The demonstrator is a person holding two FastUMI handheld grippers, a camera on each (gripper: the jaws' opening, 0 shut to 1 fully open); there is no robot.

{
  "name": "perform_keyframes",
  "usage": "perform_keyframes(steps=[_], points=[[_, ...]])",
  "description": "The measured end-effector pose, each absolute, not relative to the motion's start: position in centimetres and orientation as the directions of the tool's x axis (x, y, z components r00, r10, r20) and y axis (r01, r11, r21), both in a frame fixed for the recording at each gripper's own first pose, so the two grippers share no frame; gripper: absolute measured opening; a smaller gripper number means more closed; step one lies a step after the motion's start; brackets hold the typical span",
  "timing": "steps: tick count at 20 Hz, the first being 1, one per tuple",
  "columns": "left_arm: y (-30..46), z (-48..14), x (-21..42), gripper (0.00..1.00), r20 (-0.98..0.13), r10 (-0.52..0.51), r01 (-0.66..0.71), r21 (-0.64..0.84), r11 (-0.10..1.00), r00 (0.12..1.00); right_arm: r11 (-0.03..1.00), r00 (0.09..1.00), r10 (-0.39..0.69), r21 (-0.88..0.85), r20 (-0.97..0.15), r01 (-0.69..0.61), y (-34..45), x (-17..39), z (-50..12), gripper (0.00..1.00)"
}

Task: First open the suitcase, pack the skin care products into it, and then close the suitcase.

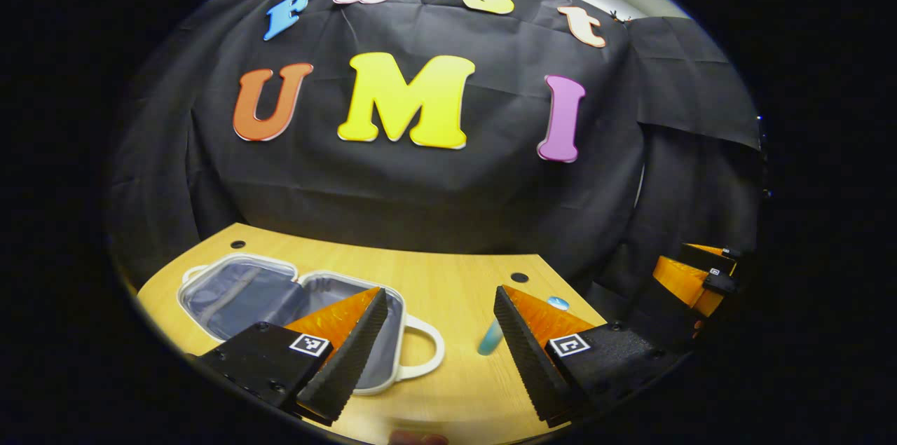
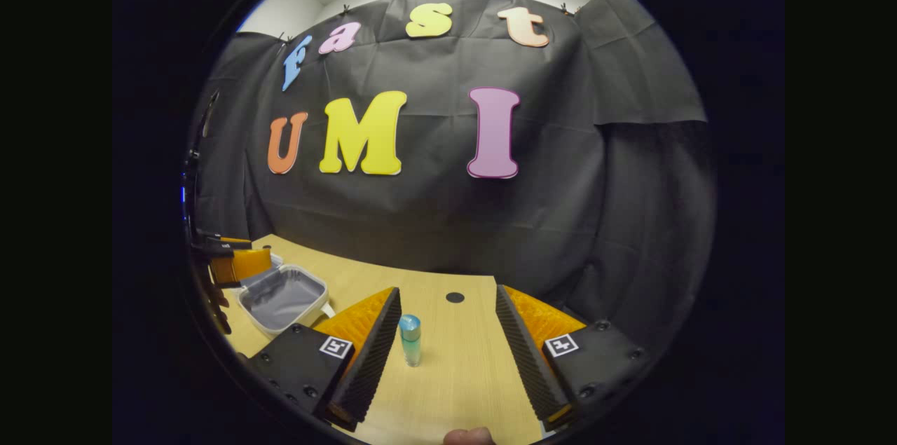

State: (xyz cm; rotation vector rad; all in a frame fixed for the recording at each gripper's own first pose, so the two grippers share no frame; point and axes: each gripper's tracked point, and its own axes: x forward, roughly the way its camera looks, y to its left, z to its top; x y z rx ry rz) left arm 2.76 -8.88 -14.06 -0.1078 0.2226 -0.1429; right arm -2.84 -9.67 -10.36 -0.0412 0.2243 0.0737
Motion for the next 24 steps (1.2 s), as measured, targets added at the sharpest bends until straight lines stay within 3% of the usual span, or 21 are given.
perform_keyframes(steps=[9,14,17,24], points=[[-12.6,-18.6,3.7,1.00,-0.294,-0.191,0.168,-0.104,0.980,0.937,0.996,0.945,0.070,-0.038,-0.319,-0.086,-10.6,-3.3,-14.5,0.81],[-16.1,-24.1,6.2,0.98,-0.357,-0.231,0.235,-0.033,0.971,0.905,0.996,0.941,0.047,-0.060,-0.336,-0.071,-11.9,-2.8,-15.2,0.81],[-18.2,-28.5,7.7,1.00,-0.421,-0.252,0.243,-0.076,0.967,0.871,0.994,0.934,0.028,-0.088,-0.356,-0.064,-13.5,-3.1,-15.9,0.81],[-19.2,-33.4,11.9,0.91,-0.470,-0.229,0.225,-0.067,0.972,0.852,0.995,0.908,-0.007,-0.095,-0.420,-0.036,-16.2,-4.0,-18.5,0.81]])
